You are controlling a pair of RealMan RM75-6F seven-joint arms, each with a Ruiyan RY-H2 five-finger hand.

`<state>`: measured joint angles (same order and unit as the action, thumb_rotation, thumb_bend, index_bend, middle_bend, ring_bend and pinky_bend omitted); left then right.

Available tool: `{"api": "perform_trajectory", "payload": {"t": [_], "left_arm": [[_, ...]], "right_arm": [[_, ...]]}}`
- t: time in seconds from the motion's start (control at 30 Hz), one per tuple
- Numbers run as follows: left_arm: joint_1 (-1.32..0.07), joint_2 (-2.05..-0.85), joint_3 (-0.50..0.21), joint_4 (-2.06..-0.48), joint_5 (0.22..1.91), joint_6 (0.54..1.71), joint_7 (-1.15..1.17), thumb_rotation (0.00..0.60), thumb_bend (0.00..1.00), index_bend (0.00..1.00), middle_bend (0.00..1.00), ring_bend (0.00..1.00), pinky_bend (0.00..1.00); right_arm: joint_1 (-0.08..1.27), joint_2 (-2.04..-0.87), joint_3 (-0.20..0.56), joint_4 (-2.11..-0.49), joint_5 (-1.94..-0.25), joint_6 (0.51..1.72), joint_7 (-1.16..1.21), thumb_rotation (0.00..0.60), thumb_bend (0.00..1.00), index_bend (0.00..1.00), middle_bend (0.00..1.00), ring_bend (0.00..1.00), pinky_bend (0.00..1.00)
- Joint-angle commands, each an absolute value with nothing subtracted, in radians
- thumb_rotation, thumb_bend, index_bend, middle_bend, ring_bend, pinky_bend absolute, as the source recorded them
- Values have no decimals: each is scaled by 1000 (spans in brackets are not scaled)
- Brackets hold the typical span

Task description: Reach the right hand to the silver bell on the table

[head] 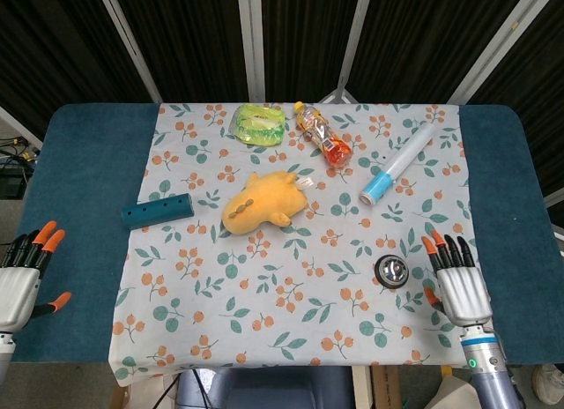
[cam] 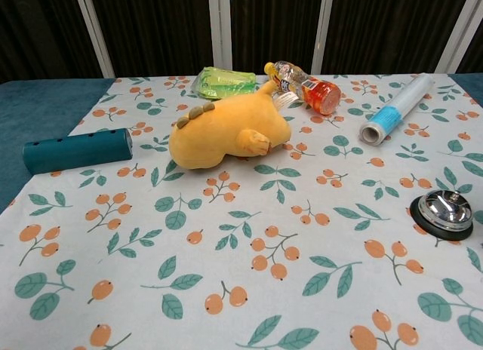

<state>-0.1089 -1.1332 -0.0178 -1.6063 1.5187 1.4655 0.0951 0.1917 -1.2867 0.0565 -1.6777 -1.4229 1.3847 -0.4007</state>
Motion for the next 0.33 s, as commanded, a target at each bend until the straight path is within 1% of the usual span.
{"api": "perform_trajectory", "payload": {"t": [0.03, 0.33], "left_arm": [[-108, -1132, -18, -1608, 1519, 1467, 95, 600, 11, 0, 0, 0, 0], [-108, -1130, -19, -1610, 1520, 1467, 96, 600, 11, 0, 0, 0, 0]], "right_arm": [[162, -1231, 63, -1713, -1438, 1427, -348, 600, 268, 0, 0, 0, 0], [92, -1165, 29, -1665, -1524, 1540, -220, 600, 267, 0, 0, 0, 0]]}}
